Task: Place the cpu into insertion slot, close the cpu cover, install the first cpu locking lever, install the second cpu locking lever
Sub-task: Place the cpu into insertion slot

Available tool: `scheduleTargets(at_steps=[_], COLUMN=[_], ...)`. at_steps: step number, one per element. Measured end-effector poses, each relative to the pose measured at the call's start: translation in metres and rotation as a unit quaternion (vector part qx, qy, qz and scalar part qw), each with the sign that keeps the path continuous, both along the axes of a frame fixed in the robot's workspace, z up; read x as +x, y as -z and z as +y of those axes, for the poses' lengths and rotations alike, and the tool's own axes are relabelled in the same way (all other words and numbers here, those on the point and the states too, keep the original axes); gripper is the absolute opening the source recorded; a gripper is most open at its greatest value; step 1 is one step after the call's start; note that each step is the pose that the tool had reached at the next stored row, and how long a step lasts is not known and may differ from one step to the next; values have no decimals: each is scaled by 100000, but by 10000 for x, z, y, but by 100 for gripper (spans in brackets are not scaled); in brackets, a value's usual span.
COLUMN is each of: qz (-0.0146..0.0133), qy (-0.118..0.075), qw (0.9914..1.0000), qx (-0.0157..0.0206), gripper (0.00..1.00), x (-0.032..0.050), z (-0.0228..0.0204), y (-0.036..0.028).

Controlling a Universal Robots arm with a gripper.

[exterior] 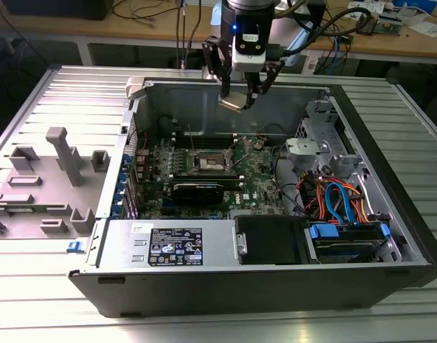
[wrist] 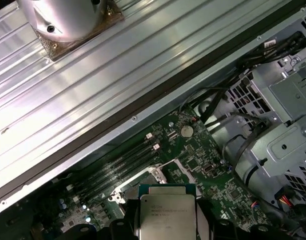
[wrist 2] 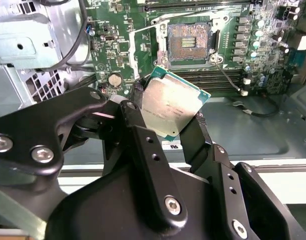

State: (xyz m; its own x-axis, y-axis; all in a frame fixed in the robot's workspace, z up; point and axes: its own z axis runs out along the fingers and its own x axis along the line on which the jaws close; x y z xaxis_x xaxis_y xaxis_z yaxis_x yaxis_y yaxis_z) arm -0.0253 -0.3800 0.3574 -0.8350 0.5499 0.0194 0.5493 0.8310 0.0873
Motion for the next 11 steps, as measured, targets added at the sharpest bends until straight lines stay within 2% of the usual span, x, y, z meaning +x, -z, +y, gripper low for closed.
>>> scheduleTargets(at_steps=[11], qz=[-1], qy=[2385], qw=[99972], qx=[0], gripper=[54], x=[6], z=[0], y=[0])
